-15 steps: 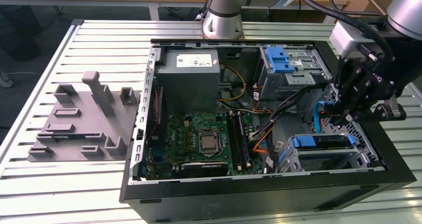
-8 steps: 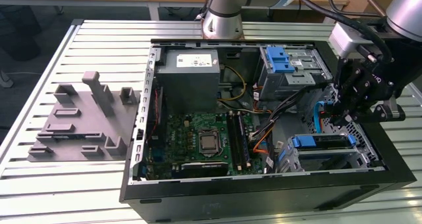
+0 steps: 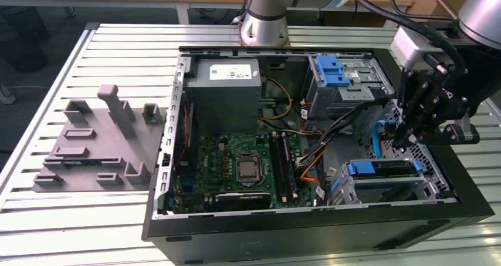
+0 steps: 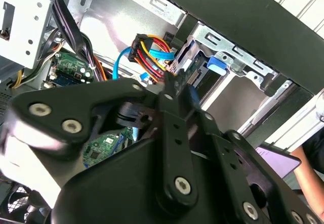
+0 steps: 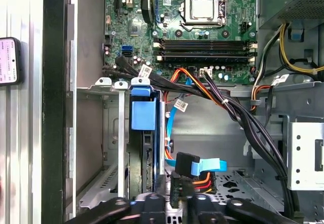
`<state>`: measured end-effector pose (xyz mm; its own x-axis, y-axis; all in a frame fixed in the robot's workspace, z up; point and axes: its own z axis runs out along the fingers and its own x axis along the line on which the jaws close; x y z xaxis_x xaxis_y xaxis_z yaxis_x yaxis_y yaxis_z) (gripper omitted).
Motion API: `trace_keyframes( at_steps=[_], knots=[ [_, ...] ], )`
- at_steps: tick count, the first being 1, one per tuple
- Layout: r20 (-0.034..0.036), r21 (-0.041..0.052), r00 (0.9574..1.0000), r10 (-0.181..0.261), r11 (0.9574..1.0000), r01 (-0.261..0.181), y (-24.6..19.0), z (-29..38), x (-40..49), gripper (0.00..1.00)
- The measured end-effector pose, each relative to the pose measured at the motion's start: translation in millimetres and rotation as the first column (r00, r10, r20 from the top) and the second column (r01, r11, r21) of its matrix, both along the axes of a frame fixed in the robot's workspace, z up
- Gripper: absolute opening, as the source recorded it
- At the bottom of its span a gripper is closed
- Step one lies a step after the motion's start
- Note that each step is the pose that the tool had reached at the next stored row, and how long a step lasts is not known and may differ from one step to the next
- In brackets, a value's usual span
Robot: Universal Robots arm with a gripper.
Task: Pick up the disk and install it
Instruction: 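Insert the first disk wire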
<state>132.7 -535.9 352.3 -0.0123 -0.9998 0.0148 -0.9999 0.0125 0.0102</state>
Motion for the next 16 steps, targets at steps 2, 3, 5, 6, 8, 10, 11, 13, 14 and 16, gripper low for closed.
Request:
trace_keyframes(
  at_steps=[2, 3, 5, 6, 8, 10, 11, 13, 14, 16],
  knots=[
    [0.0000, -0.0006, 1.0000, 0.000, 1.0000, 0.000, 0.0, 0.0, 0.0, 0.22],
    [0.0000, -0.0009, 1.0000, 0.000, 1.0000, 0.000, 0.0, 0.0, 0.0, 0.22],
    [0.0000, -0.0016, 1.0000, 0.000, 1.0000, 0.000, 0.0, 0.0, 0.0, 0.22],
    [0.0000, -0.0019, 1.0000, 0.000, 1.0000, 0.000, 0.0, 0.0, 0.0, 0.22],
    [0.0000, -0.0025, 1.0000, 0.000, 1.0000, 0.000, 0.0, 0.0, 0.0, 0.20],
    [0.0000, -0.0032, 1.0000, 0.000, 1.0000, 0.000, 0.0, 0.0, 0.0, 0.16],
    [0.0000, -0.0034, 1.0000, 0.000, 1.0000, 0.000, 0.0, 0.0, 0.0, 0.16],
    [0.0000, -0.0041, 1.0000, 0.000, 1.0000, 0.000, 0.0, 0.0, 0.0, 0.16],
    [0.0000, -0.0044, 1.0000, 0.000, 1.0000, 0.000, 0.0, 0.0, 0.0, 0.16],
    [0.0000, -0.0047, 1.0000, 0.000, 1.0000, 0.000, -0.2, 0.0, 0.0, 0.16]
  ],
)
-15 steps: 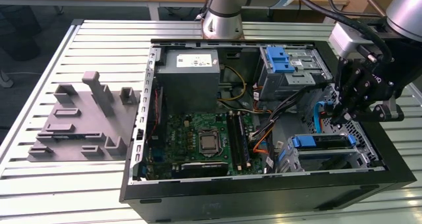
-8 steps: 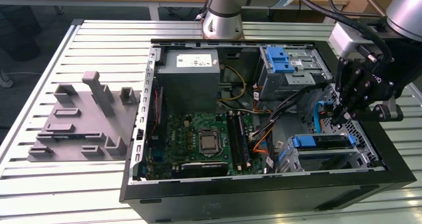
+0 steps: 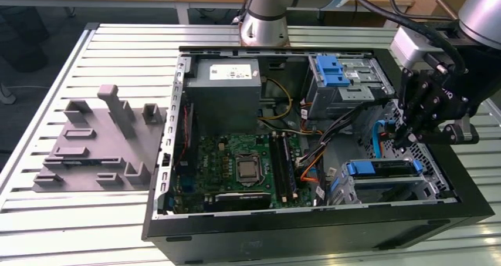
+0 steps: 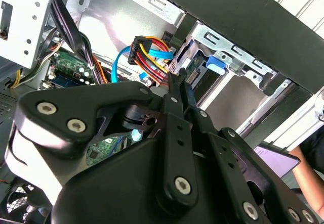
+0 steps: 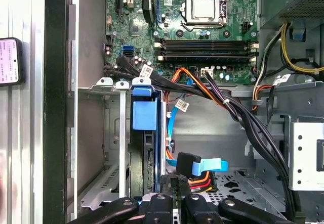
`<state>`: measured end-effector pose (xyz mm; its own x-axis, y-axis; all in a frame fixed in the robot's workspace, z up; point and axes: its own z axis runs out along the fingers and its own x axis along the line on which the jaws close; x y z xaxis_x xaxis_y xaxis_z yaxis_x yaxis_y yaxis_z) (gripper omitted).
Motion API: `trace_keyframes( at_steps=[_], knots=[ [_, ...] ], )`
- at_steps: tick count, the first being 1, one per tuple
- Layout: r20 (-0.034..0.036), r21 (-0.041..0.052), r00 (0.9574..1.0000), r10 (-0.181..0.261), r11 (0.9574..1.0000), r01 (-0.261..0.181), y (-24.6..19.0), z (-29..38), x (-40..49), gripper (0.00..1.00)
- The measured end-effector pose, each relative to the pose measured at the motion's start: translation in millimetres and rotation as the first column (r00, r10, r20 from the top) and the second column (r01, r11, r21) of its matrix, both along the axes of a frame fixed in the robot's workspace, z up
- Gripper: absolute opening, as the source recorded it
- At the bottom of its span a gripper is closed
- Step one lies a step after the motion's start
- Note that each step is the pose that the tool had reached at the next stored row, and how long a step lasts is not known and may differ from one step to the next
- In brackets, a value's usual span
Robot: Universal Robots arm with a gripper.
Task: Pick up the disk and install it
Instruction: 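Insert the first disk wire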
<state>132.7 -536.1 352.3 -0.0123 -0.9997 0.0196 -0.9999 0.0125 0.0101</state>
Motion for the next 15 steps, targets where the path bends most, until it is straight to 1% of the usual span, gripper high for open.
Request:
trace_keyframes(
  at_steps=[2, 9, 10, 15],
  knots=[
    [0.0000, 0.0001, 1.0000, 0.000, 1.0000, 0.000, -1.8, -0.1, 0.0, 0.16],
    [0.0000, 0.0001, 1.0000, 0.000, 1.0000, 0.000, -11.9, -0.3, 0.0, 0.16],
    [0.0000, 0.0001, 1.0000, 0.000, 1.0000, 0.000, -12.6, -0.3, 0.0, 0.16],
    [0.0000, 0.0001, 1.0000, 0.000, 1.0000, 0.000, -12.8, -0.3, 0.0, 0.16]
  ],
)
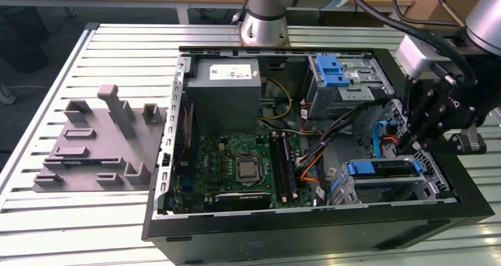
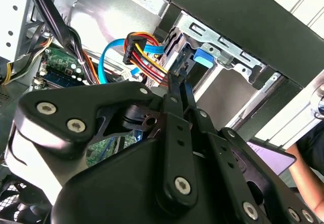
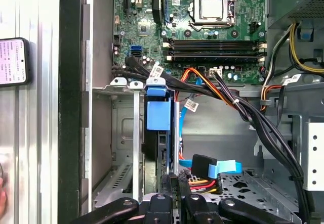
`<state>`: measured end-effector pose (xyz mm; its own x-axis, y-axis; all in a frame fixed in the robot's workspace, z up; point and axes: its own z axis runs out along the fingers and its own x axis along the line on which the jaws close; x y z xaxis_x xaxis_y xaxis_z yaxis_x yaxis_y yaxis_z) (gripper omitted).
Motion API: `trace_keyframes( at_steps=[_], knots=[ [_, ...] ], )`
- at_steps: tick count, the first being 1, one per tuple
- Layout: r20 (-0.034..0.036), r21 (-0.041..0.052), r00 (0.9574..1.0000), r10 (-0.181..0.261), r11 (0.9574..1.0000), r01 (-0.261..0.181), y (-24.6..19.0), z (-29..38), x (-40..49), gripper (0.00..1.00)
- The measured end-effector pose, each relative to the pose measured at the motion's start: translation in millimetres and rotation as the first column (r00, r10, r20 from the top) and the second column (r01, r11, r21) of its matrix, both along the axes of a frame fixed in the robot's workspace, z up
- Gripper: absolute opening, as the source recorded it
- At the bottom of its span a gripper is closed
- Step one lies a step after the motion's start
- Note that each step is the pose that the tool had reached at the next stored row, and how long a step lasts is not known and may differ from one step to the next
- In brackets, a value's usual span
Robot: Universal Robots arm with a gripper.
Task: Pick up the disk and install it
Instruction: 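Insert the first disk wire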
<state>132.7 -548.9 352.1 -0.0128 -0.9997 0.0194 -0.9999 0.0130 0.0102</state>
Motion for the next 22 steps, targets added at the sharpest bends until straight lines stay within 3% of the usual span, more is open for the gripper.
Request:
trace_keyframes(
  at_steps=[3, 7, 14, 22],
  knots=[
    [-0.0009, 0.0000, 1.0000, 0.000, 1.0000, 0.000, -0.1, -0.4, 0.0, 0.16],
    [-0.0234, 0.0000, 0.9997, -0.001, 1.0000, 0.001, -0.1, -2.5, 1.4, 0.16],
    [-0.0242, 0.0002, 0.9997, -0.002, 1.0000, 0.002, -0.3, -5.2, 3.6, 0.16],
    [-0.0242, 0.0003, 0.9997, -0.005, 1.0000, 0.005, -4.4, -11.2, 3.7, 0.16]
  ],
)
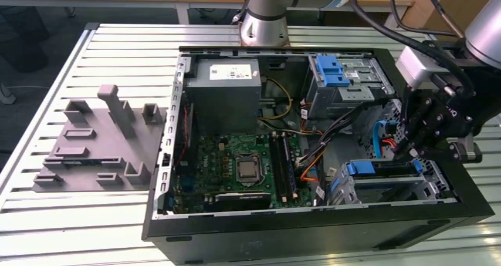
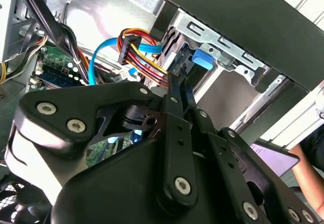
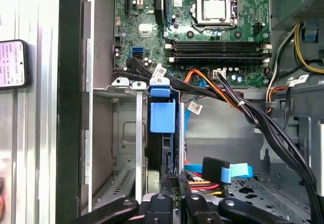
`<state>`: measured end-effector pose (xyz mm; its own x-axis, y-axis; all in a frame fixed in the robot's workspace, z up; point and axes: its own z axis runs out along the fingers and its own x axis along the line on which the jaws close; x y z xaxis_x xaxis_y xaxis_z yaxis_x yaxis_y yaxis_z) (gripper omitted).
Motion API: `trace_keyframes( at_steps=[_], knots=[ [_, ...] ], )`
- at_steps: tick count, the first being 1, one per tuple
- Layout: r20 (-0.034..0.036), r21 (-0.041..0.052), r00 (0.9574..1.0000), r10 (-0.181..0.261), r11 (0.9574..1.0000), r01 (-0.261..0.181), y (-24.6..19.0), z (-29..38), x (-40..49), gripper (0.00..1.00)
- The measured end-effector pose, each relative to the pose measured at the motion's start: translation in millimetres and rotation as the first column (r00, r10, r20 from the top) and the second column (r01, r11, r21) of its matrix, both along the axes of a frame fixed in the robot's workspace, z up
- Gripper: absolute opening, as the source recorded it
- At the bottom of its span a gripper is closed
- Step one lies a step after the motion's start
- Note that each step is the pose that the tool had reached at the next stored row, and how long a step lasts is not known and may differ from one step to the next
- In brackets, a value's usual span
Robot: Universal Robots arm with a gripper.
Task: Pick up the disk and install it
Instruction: 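Insert the first disk wire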
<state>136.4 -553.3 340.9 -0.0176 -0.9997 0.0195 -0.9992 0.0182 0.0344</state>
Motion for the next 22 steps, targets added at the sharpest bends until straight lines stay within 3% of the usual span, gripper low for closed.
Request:
trace_keyframes(
  at_steps=[22],
  knots=[
    [0.0000, -0.0005, 1.0000, -0.008, 1.0000, 0.008, -1.0, -3.7, -0.2, 0.16]
  ],
)
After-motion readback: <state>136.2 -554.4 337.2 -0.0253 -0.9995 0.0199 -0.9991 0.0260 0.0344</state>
